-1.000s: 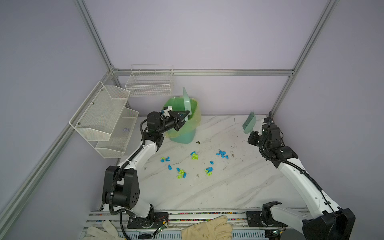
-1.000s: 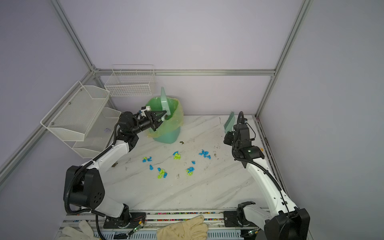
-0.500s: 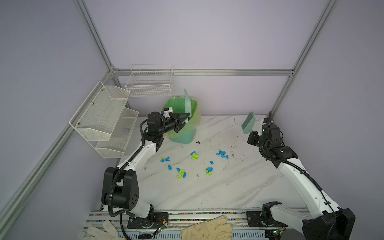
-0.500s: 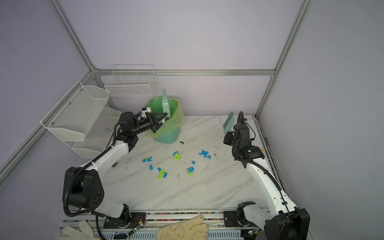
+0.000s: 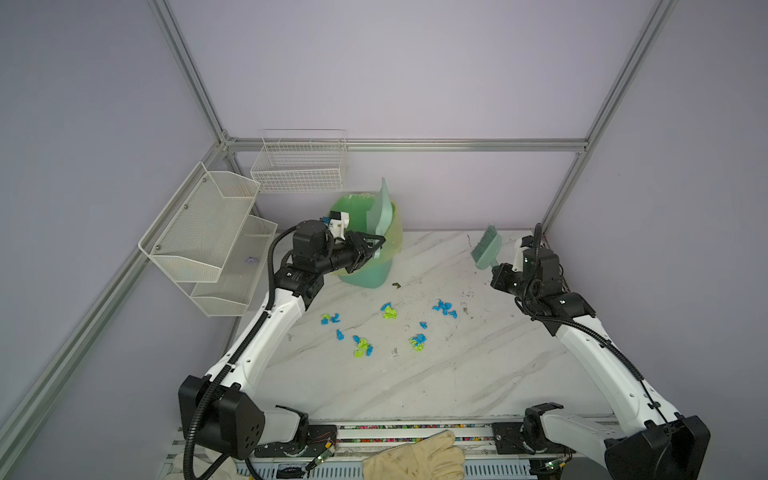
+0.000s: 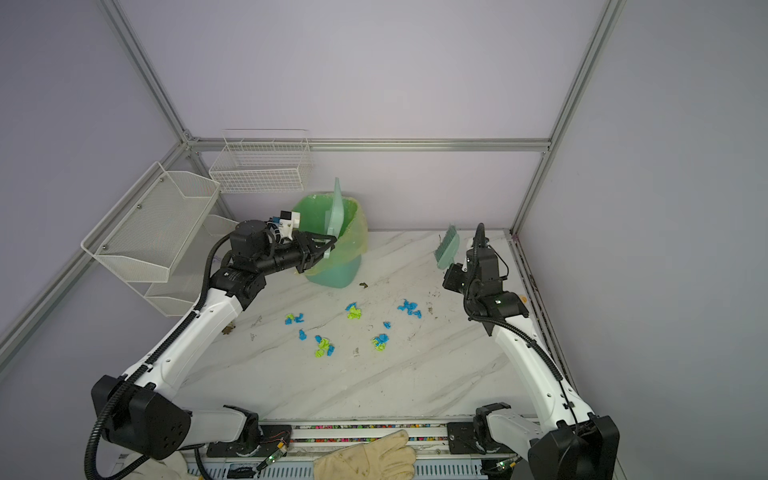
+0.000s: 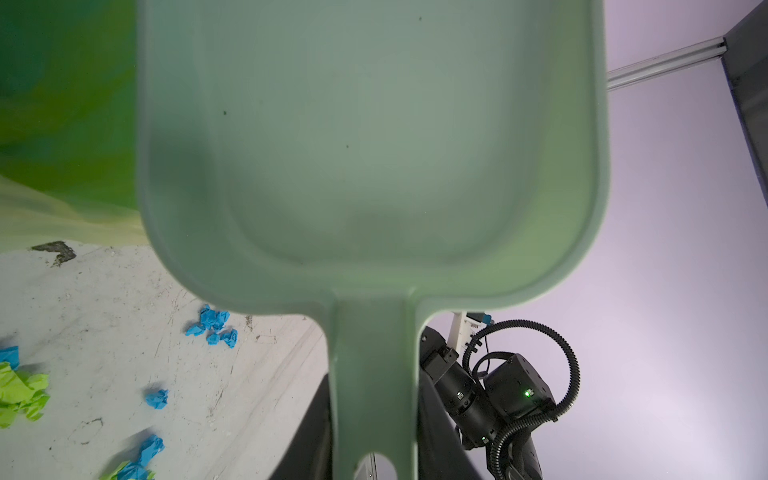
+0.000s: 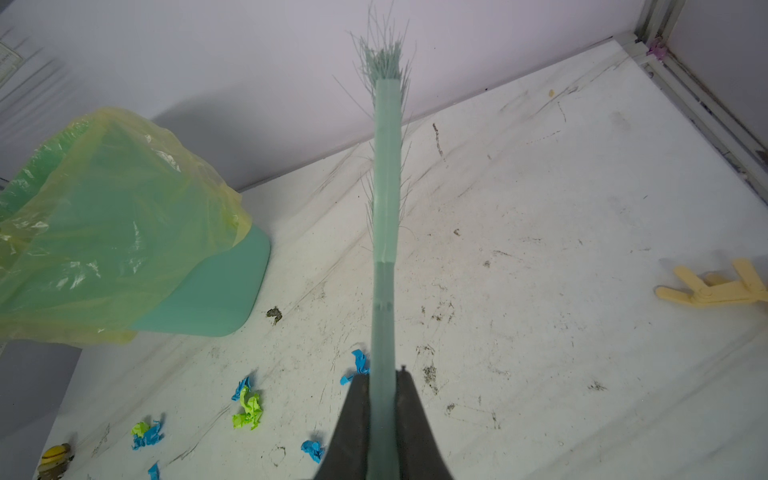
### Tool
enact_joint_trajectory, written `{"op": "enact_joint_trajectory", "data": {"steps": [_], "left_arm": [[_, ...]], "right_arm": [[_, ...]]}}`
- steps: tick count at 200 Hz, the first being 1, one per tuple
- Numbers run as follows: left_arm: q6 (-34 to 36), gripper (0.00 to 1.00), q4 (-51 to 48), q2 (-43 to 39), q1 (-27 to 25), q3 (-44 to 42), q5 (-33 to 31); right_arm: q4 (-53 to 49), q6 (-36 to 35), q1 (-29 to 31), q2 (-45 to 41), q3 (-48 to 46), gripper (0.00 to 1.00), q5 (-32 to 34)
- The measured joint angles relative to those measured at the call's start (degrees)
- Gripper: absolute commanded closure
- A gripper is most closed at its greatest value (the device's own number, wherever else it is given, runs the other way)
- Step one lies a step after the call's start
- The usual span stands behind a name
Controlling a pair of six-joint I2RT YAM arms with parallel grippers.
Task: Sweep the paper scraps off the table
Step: 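Lower the empty dustpan back to the table near the scraps with the left gripper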
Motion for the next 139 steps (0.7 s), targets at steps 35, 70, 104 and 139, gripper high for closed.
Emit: {"op": "enact_joint_trajectory", "data": {"steps": [35,70,104,139], "left_arm": [[6.05,0.99,-6.29,-1.18,-2.58,0.20,-4.44],[10.99,0.98,-12.26,-1.64,-6.25,0.33,-9.84],[13.88,0.98,-16.79,-2.32,-13.66,0.81,-16.20],[16.06,0.99,-19.50,-3.06,-21.73,0.90,-22.43]], "right_arm": [[-0.07,0.52,0.00,0.61,0.00,1.00,-1.97],[-0.04,1.01,0.00,0.63,0.00,1.00,-4.11],[-0.04,1.55,0.00,0.63,0.00,1.00,-5.95],[-0.04,2.01,0.00,0.63,0.00,1.00,-7.74]]}}
